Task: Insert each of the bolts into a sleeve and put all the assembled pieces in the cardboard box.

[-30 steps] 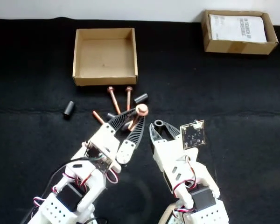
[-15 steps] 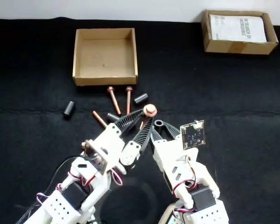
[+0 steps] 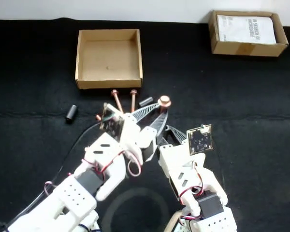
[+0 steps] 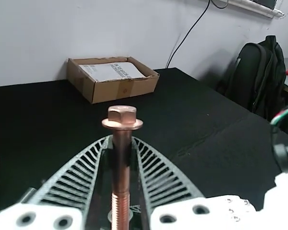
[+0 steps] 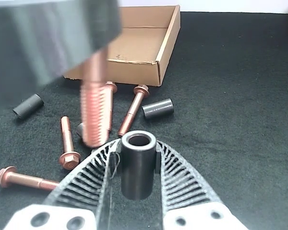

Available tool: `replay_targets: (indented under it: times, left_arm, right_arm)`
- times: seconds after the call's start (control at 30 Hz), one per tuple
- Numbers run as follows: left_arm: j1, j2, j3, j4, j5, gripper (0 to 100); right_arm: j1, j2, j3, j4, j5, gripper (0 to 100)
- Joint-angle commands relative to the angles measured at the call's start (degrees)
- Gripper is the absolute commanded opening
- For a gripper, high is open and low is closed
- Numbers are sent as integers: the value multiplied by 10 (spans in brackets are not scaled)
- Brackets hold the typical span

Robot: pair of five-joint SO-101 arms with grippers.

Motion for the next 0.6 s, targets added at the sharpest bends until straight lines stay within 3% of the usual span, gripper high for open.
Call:
replay_targets:
  times: [0.0,0.57]
  left_arm:
    - [-5,35,-58,-15,5,9]
    - [-4,181,-71,-127,1,9]
  right_arm:
    - [4,-4,41,0,-5,6]
    - [4,-5,40,0,-5,6]
